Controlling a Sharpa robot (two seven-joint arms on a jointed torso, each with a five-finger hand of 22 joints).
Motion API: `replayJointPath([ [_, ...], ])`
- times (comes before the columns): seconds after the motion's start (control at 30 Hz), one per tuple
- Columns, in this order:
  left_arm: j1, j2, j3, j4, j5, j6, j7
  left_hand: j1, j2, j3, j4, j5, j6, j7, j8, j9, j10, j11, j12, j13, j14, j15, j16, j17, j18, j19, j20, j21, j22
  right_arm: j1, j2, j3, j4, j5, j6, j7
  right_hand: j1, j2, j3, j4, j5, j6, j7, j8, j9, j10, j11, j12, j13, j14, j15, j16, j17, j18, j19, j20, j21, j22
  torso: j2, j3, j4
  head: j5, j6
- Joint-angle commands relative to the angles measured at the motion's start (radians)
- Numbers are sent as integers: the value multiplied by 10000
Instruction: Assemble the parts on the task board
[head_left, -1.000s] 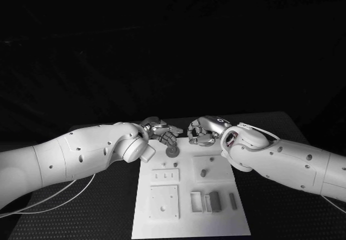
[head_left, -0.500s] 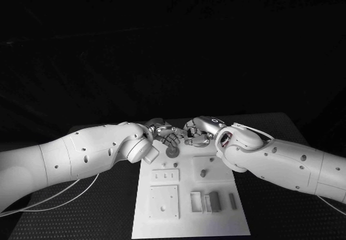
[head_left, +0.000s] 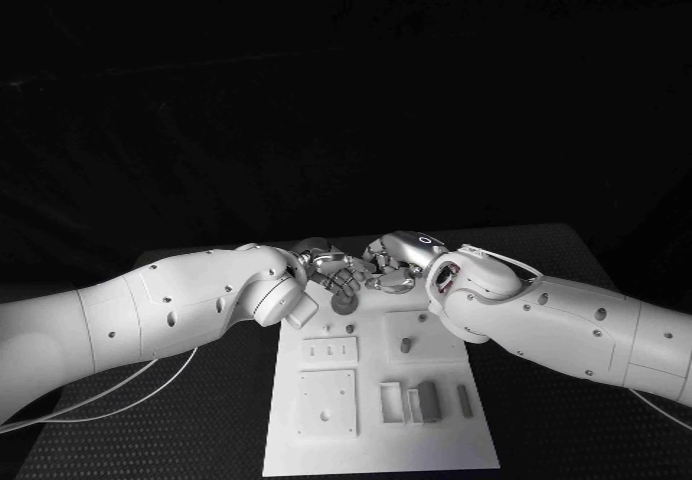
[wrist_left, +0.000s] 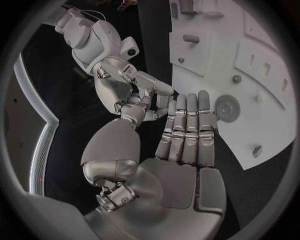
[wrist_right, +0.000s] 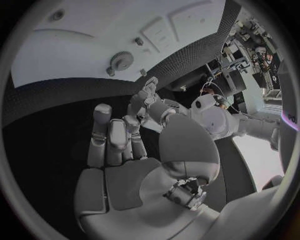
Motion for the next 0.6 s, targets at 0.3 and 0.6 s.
replayJointPath([
  [0.3,1,70,9,16,-54,136,-29,-62,66,12,44,-39,65,-5,37,-20,33,-53,39,37,72,-25,26,45,91,60,-1,38,33,-3,134,3,64,-142,136,37,-61,71,72,-28,51,1907,166,168,499,63,-9,-44,-17,39,-41,50,21,60,48,-17,52,184,6,4,-8,-3,17],
  [0.6,1,89,9,16,72,137,-12,43,269,55,-25,-38,110,-20,38,-31,53,-67,51,105,103,-45,21,134,84,79,-21,51,94,-8,218,2,28,-125,179,25,-68,69,75,-38,52,1914,163,166,508,75,-12,-46,-15,50,-44,50,27,60,55,-19,55,183,5,4,3,-8,-1],
])
